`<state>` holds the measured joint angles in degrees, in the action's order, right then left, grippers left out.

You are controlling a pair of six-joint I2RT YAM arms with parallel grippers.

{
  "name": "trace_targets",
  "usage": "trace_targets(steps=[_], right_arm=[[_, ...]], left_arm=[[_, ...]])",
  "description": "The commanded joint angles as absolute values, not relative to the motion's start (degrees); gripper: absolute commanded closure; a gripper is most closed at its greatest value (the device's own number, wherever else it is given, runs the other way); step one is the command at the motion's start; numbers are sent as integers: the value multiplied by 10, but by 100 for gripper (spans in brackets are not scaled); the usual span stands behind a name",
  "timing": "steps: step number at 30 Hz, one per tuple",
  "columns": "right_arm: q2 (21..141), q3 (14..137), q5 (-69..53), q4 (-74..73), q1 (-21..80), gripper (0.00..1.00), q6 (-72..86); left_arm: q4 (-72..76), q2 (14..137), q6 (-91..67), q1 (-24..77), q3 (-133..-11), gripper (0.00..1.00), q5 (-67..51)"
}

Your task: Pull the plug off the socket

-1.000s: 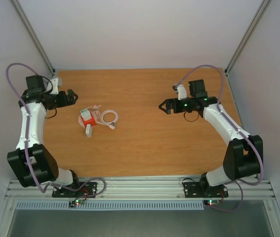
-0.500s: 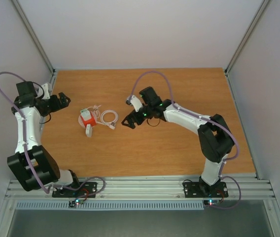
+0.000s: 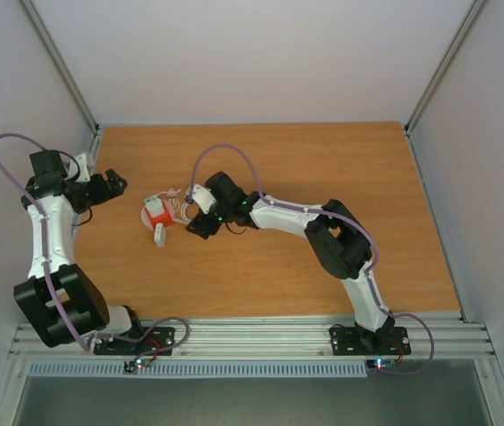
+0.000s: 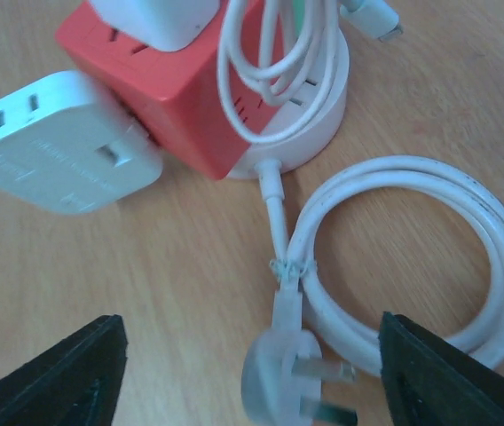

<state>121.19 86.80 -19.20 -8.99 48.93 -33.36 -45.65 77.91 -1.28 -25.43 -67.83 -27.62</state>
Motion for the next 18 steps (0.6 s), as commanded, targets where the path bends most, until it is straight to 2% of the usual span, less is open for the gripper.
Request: trace_targets(steps=[1,14,18], right_arm=[[1253,921,-160,-81,501,25,-349],[1334,972,-130,-92,516,41,-363],[1335,960,-118,-101,516,50,-373]], left_arm=[[-449,758,-21,-258,-673,0,-273],[-443,749,-24,-258,-665,0,-274],[-439,748,-26,-258,-663,0,-274]])
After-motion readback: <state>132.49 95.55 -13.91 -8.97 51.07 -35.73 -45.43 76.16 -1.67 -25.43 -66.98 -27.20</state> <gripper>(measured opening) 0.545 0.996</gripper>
